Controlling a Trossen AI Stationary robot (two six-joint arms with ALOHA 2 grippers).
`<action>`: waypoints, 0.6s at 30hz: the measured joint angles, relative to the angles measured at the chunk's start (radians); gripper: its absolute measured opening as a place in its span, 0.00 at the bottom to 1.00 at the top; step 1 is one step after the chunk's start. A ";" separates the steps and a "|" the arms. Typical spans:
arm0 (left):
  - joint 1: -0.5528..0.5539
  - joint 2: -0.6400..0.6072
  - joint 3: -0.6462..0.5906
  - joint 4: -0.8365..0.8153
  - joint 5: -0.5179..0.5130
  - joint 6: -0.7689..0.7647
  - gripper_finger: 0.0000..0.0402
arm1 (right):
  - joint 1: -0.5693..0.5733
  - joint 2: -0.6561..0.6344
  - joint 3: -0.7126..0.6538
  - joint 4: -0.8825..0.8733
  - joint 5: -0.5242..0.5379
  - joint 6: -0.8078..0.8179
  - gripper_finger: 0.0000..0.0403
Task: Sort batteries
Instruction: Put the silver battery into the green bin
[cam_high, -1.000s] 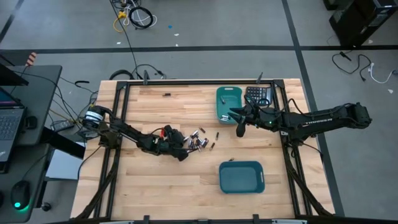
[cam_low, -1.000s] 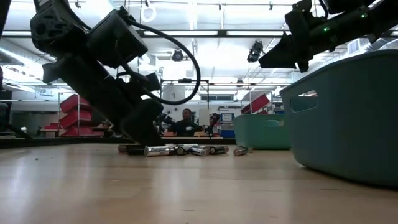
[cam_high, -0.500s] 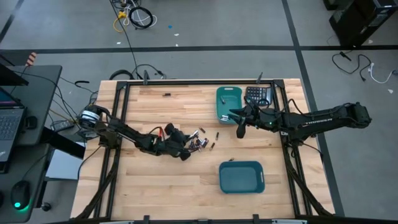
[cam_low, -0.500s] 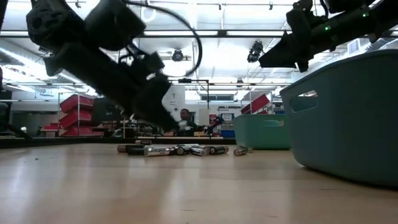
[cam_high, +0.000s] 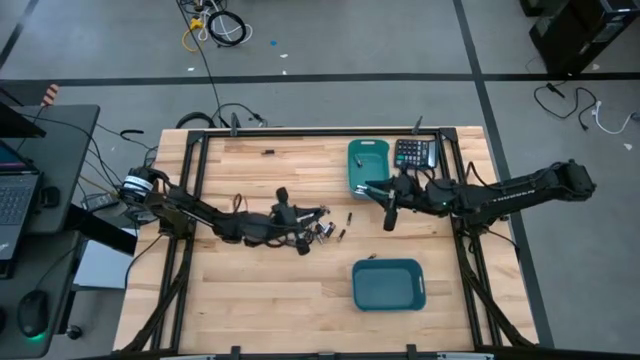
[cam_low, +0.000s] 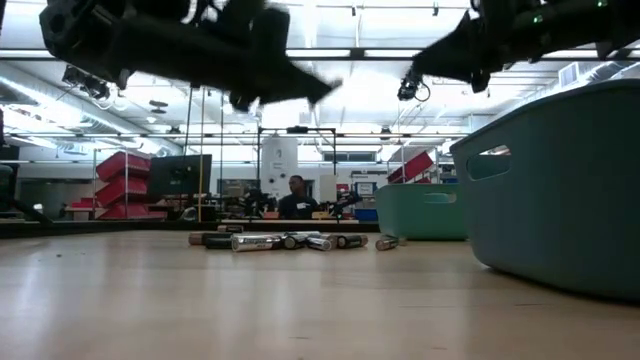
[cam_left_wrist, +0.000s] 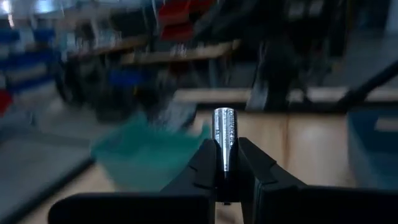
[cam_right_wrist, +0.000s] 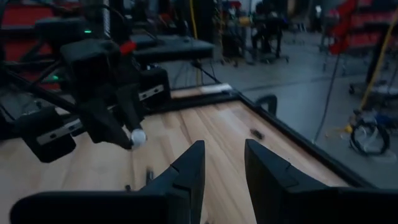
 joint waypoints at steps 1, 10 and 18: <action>0.000 0.000 0.000 0.047 0.015 0.035 0.06 | 0.007 0.000 0.000 0.016 -0.001 -0.013 0.25; 0.040 0.006 0.001 0.248 0.194 0.115 0.06 | 0.047 0.085 0.001 0.265 -0.110 -0.130 0.25; 0.049 0.006 0.002 0.325 0.248 0.124 0.06 | 0.087 0.339 0.001 0.747 -0.161 -0.307 0.25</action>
